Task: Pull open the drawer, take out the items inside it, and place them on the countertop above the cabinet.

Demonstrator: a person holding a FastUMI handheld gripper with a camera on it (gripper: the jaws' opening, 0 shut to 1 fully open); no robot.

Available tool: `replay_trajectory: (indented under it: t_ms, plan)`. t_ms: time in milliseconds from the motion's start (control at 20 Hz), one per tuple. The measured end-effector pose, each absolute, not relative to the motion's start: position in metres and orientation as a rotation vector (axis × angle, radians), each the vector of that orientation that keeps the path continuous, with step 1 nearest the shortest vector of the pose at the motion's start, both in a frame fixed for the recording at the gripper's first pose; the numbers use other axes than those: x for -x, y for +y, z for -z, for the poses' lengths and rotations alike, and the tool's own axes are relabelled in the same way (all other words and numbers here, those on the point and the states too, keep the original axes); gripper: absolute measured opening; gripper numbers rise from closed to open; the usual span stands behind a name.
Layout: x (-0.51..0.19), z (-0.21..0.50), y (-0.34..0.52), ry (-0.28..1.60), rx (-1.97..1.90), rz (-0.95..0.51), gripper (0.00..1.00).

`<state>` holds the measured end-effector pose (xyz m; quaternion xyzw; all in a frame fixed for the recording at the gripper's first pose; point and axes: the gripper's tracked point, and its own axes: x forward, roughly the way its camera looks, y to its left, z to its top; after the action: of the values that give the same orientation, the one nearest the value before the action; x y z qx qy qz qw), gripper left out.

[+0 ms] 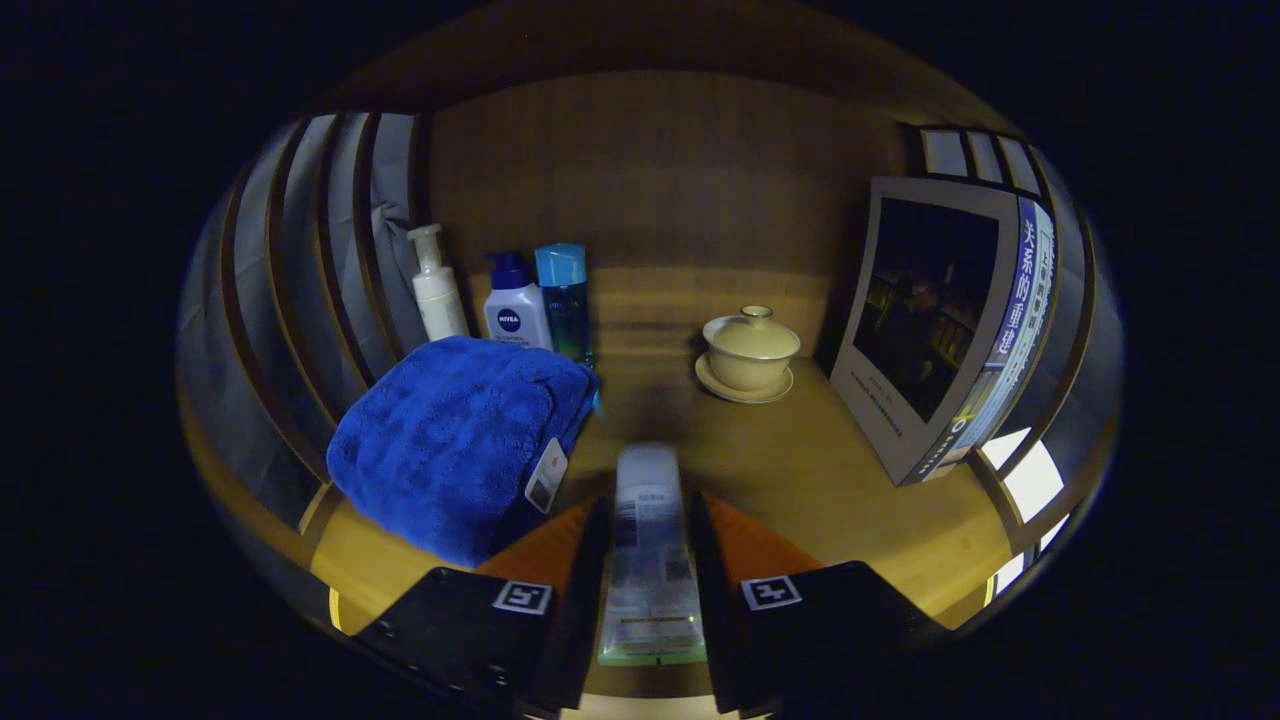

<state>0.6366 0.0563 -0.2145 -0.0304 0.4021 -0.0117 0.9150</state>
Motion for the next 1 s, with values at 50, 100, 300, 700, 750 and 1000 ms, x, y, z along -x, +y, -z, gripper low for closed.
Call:
replay_trajectory:
  t_ms: [50,100,300,700,750,1000]
  plan:
    - [-0.636,0.215,0.057,0.831,0.057,0.024,0.61]
    - [-0.635,0.216,0.056,0.832,0.059,0.026,0.66]
    - [-0.636,0.207,0.059,0.805,0.056,0.015,0.88]
    - [-0.617,0.148,0.074,0.64,-0.005,-0.019,0.99]
    - [-0.608,0.138,0.077,0.612,-0.043,-0.021,0.99]
    - [-0.561,0.074,0.09,0.409,-0.085,-0.086,0.99]
